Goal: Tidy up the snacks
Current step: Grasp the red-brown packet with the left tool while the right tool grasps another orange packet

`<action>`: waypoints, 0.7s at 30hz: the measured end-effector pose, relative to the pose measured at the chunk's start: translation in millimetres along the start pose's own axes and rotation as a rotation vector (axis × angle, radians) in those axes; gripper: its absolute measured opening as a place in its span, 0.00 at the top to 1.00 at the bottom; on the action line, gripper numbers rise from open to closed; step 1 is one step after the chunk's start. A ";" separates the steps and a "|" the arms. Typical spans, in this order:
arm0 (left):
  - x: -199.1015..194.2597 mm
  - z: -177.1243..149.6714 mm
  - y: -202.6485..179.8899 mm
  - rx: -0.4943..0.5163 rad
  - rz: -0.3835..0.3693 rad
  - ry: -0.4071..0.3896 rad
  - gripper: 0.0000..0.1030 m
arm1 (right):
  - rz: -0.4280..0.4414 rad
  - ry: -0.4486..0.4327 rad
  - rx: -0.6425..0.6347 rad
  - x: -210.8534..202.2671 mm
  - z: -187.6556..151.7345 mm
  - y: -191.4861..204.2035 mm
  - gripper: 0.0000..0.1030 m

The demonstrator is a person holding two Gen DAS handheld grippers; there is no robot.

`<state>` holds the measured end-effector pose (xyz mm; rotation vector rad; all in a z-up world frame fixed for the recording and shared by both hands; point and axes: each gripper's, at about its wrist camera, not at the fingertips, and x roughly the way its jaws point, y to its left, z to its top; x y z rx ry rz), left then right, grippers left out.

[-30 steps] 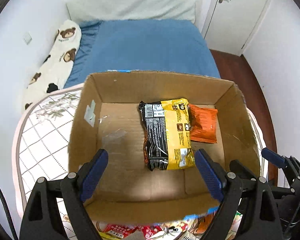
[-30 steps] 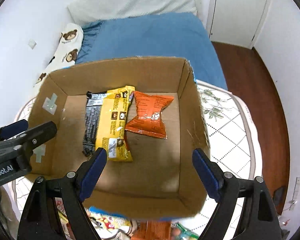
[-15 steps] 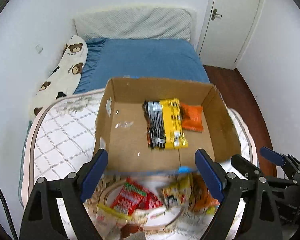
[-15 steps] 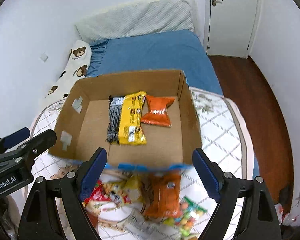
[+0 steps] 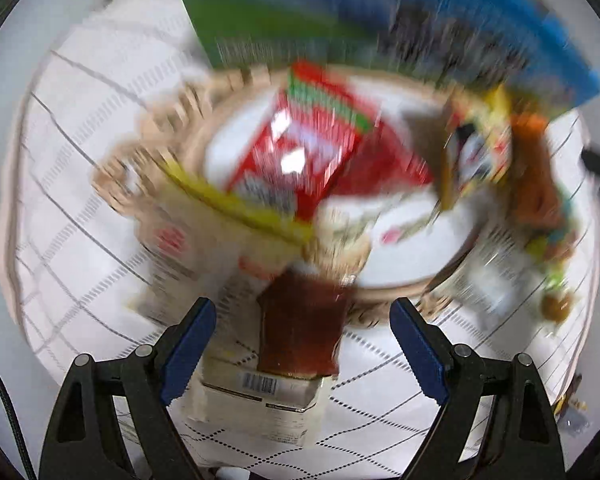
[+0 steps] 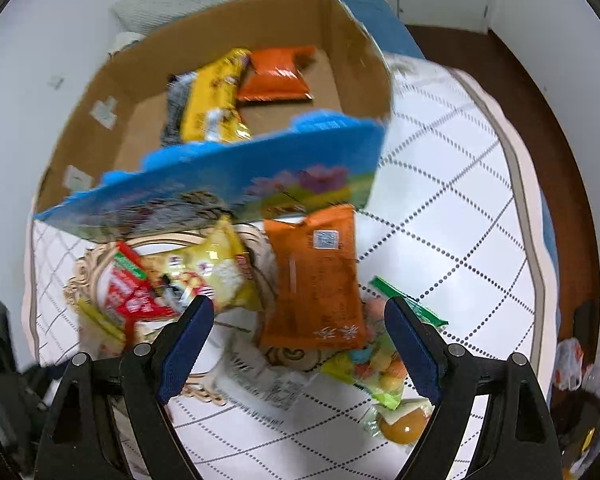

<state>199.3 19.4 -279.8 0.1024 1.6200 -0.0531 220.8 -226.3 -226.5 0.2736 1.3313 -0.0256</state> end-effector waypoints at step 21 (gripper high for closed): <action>-13.3 -43.9 -16.9 0.005 0.005 0.011 0.14 | -0.034 0.138 -0.077 66.2 -21.0 0.8 0.44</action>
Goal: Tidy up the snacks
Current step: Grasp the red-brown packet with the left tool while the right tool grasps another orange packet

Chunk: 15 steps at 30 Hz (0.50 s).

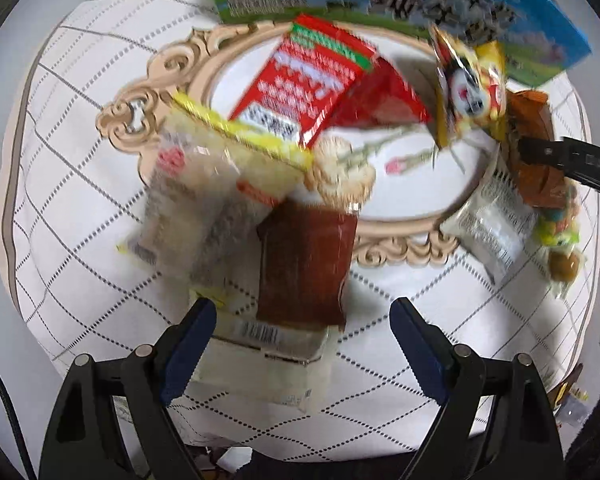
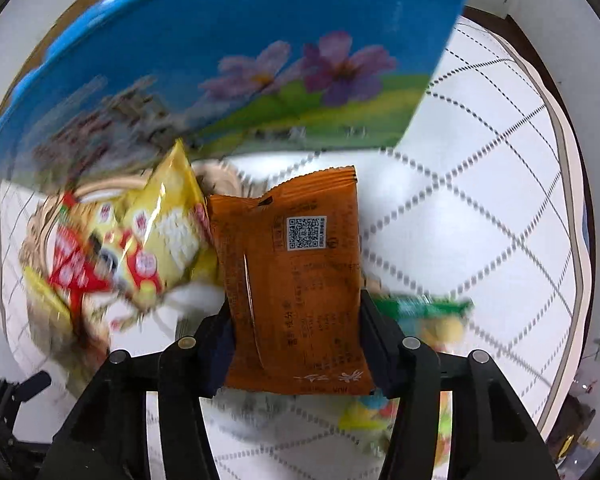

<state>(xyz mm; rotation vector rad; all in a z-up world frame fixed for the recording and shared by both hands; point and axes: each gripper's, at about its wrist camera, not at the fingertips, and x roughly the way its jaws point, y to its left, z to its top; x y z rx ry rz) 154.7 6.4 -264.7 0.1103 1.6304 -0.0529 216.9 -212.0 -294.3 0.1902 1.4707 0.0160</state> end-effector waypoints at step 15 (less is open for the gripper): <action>47.2 12.6 -6.2 -0.067 -0.030 0.022 0.47 | 0.026 0.070 0.019 3.1 -81.7 -1.0 0.44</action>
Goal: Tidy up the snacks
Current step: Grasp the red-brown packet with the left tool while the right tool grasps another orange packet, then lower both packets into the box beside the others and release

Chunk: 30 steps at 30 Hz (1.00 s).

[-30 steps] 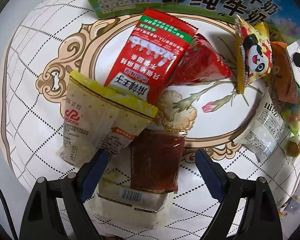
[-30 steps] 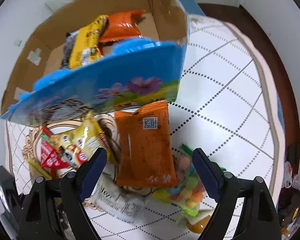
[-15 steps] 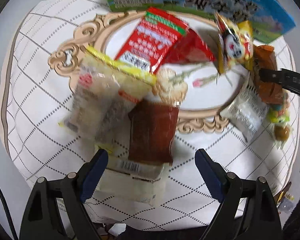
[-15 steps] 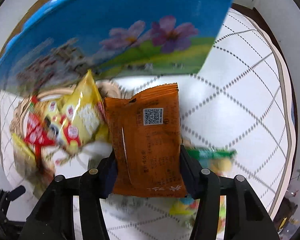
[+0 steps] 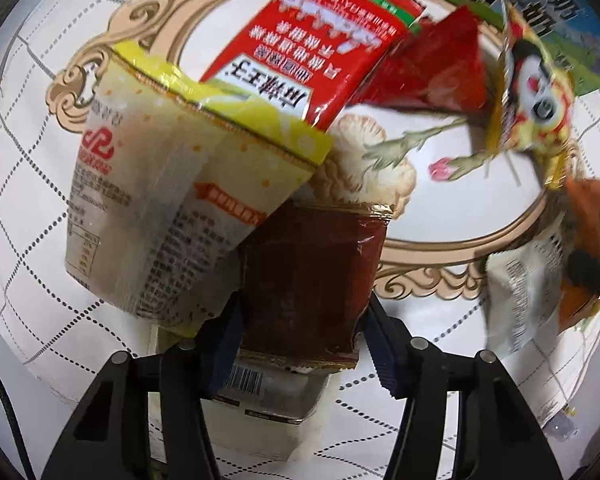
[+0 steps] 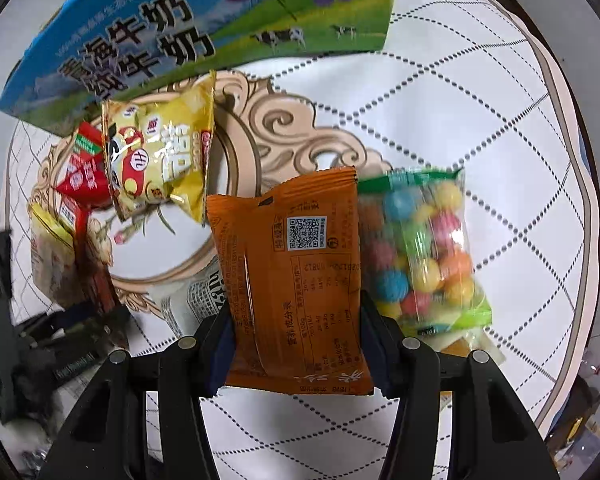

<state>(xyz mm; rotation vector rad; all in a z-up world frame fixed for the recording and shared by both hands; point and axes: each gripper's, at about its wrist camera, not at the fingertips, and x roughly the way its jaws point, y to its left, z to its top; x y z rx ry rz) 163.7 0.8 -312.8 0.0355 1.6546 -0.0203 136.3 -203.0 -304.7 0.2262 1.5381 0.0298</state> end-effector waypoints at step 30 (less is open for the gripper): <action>-119.4 -0.7 -64.5 0.077 -0.161 -0.135 0.47 | 0.125 -0.077 0.101 -55.2 -106.2 -20.4 0.49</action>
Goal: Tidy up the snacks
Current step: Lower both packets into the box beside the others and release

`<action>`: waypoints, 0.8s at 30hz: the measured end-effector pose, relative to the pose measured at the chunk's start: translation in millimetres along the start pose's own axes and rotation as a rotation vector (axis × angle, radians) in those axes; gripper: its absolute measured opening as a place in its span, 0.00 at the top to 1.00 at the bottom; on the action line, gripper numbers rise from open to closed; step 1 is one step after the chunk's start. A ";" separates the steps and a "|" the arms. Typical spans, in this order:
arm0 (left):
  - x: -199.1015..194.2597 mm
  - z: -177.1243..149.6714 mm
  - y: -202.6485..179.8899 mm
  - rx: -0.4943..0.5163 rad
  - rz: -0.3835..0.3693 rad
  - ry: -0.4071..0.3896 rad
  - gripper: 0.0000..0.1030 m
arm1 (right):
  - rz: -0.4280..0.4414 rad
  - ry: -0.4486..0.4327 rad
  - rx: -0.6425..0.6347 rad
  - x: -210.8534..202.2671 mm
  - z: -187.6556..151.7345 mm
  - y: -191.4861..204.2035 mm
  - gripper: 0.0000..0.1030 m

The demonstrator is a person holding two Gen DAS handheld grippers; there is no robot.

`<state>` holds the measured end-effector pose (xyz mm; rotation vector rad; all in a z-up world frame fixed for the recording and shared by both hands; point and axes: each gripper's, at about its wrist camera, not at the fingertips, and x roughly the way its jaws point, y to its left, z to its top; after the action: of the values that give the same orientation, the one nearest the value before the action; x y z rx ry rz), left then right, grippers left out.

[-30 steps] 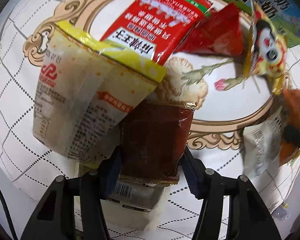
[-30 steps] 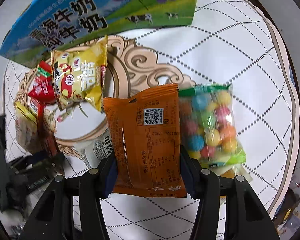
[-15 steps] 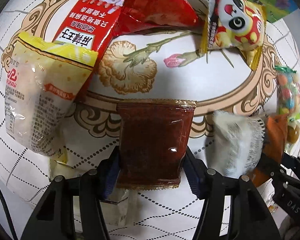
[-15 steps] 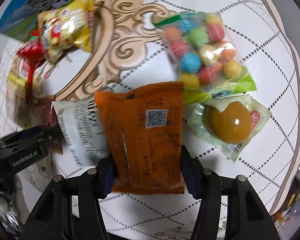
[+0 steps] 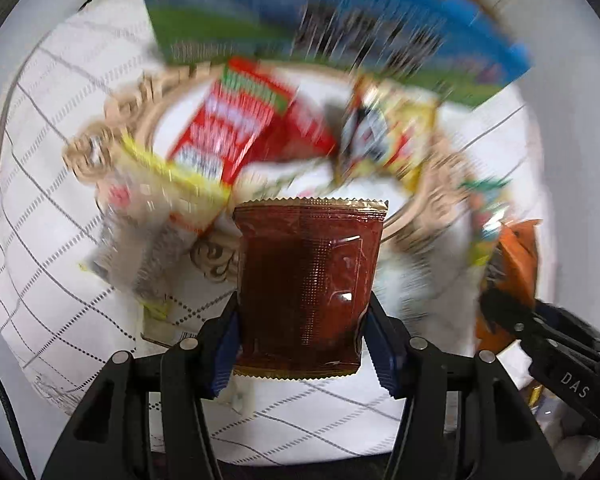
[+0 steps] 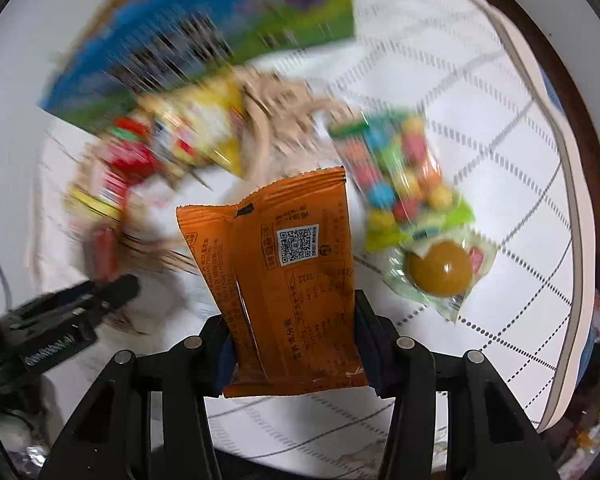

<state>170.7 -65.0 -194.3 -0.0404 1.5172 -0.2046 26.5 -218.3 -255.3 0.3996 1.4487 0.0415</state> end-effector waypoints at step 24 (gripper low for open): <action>13.5 294.3 53.7 -0.028 0.116 0.034 0.47 | -0.041 -0.082 0.006 -17.1 329.9 74.4 0.49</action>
<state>469.4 -44.1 -199.3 0.0290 1.5516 -0.0914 359.4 -232.7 -194.9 0.3728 1.3761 -0.0123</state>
